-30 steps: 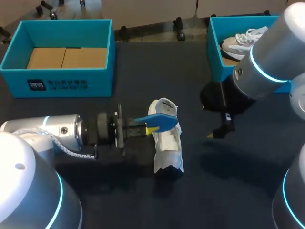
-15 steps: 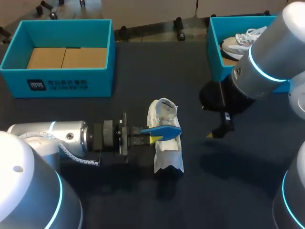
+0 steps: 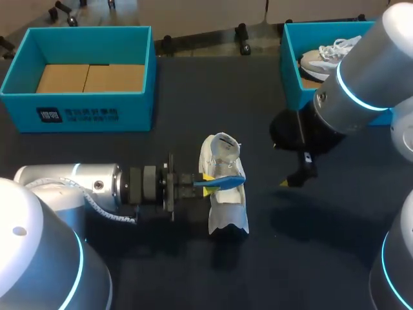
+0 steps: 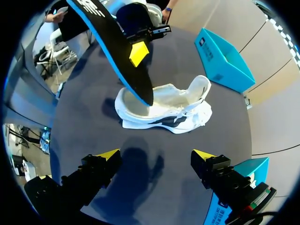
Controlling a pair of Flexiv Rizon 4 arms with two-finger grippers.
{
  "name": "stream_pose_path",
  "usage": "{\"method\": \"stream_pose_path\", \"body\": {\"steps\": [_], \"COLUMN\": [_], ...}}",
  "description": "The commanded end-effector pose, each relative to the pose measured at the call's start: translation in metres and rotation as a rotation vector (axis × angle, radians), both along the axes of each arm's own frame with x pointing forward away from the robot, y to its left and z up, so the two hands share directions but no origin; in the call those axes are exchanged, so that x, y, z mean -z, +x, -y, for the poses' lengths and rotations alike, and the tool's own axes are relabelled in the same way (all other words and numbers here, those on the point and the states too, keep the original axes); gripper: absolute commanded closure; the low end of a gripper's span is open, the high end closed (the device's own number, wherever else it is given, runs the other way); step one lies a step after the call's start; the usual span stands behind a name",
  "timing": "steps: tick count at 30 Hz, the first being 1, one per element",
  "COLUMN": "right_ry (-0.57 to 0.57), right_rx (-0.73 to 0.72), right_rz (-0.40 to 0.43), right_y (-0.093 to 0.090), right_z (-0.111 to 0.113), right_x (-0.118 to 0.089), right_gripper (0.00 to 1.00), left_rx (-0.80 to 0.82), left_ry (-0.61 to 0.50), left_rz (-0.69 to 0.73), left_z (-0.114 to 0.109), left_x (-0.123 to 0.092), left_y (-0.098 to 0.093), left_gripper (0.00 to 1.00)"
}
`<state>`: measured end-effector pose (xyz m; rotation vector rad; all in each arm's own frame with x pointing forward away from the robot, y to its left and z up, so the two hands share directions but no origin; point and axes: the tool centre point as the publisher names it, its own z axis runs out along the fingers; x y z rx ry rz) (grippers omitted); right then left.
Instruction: Take the shoe out of the shoebox, open the shoe tongue, remove and reinsert the insole, then place the shoe into the shoebox
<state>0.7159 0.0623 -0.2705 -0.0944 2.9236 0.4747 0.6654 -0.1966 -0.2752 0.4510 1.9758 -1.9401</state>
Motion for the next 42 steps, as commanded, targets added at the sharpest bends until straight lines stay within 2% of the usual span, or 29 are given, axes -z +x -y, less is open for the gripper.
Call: {"method": "stream_pose_path", "body": {"steps": [1,24,42], "right_ry": [-0.002,-0.002,-0.002], "right_rx": [0.002,0.002,0.002], "right_rz": [0.002,0.002,0.002], "right_y": [0.000,0.000,0.000], "right_z": [-0.001,-0.001,-0.001], "right_x": [0.002,0.002,0.002], "right_gripper": [0.00,0.00,0.00], "left_rx": [0.007,-0.010,-0.012], "left_ry": [-0.010,0.020,0.089], "left_rz": [-0.003,0.066,0.145], "left_z": [0.002,0.011,0.019], "left_x": [0.009,0.029,0.054], "left_y": [0.001,0.019,0.032], "left_gripper": [1.00,1.00,1.00]}}
